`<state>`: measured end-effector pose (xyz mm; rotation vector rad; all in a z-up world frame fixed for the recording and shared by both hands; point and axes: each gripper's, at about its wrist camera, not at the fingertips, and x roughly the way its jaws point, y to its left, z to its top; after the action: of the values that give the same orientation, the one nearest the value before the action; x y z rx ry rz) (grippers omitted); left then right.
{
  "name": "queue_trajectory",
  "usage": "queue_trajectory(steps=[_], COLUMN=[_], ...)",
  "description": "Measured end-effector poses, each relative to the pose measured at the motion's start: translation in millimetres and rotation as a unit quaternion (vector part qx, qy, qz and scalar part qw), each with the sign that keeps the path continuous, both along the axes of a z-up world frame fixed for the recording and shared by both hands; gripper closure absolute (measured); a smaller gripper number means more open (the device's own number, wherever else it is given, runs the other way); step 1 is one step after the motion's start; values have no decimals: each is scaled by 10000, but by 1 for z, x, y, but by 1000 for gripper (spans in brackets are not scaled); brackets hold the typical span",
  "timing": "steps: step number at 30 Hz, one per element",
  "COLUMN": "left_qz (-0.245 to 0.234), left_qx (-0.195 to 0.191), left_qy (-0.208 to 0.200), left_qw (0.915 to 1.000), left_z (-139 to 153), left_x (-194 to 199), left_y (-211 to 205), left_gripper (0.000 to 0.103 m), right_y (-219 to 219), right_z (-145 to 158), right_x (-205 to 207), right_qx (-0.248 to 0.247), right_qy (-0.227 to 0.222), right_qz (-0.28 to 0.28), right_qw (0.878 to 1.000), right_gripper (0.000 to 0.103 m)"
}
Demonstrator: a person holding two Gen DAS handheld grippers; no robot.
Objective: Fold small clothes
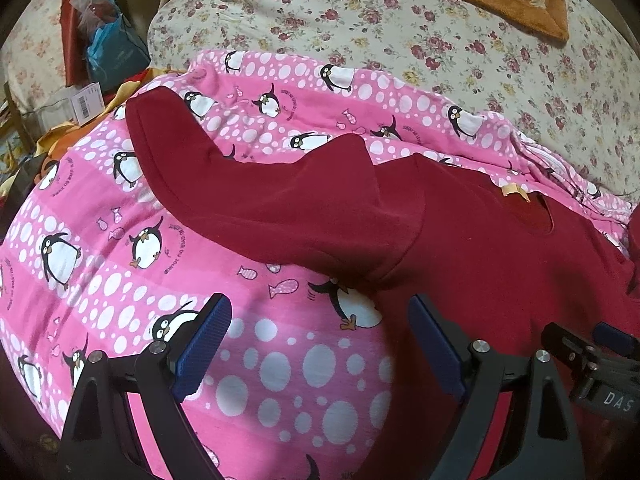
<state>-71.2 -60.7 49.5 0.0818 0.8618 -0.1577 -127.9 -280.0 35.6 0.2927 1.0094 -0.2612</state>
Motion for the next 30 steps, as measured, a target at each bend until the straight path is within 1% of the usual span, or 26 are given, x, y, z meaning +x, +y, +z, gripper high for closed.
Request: queue_trajectory(steps=[22, 24, 27, 30], left_qz=[76, 108, 316, 751], left_qx=[125, 83, 24, 116], left_qy=[36, 53, 156, 138], left_qw=[9999, 9999, 9994, 9970], left_z=[-2, -1, 5, 16], left_x=[2, 5, 18, 44], left_y=[2, 5, 21, 45], left_gripper=[30, 31, 37, 39], right_y=[4, 4, 4, 2], right_z=[-3, -3, -2, -1], right_x=[2, 2, 3, 3], right_qx=[-19, -22, -2, 59], right_qy=[70, 83, 119, 142], right_qz=[88, 119, 179, 234], right_qw=[9999, 9999, 9998, 9996], right_gripper=[0, 0, 0, 0])
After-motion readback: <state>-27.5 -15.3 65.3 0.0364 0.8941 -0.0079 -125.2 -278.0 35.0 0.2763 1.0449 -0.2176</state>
